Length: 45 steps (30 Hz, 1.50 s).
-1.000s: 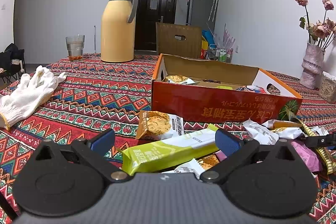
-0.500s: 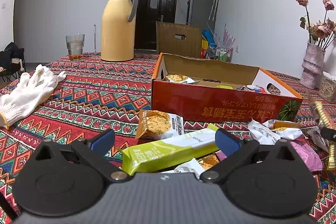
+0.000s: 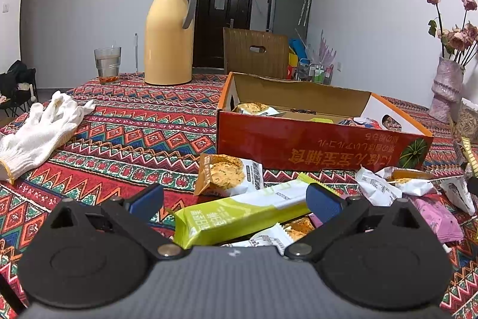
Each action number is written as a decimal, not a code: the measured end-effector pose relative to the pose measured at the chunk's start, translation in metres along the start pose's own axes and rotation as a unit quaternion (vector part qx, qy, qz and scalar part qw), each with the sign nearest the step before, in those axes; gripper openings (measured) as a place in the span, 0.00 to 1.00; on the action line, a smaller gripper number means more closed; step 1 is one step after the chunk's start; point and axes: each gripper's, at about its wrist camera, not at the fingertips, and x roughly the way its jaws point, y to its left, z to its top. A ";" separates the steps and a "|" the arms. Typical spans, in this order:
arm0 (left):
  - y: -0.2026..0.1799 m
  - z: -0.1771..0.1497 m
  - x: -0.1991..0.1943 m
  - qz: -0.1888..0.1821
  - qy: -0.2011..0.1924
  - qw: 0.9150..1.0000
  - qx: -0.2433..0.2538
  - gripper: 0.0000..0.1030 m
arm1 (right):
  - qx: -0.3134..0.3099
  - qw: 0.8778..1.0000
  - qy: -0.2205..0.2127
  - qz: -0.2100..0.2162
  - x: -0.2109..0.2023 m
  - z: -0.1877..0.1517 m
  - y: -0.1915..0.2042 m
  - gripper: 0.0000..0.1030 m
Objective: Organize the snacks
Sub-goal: 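Lift the stick packet with the right gripper while the left gripper approaches a green bar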
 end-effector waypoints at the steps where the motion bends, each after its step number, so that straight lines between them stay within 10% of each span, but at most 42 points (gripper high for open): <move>1: 0.000 0.001 0.001 0.002 0.002 1.000 0.000 1.00 | 0.001 1.000 -0.001 0.001 -0.002 -0.001 0.000 0.29; 25: 0.012 0.014 0.010 0.014 0.059 0.998 0.033 1.00 | 0.034 0.999 -0.005 0.013 -0.009 -0.005 -0.012 0.29; 45: 0.005 0.026 0.068 -0.056 0.161 0.984 0.057 0.98 | 0.043 0.999 -0.003 0.013 -0.006 -0.006 -0.014 0.29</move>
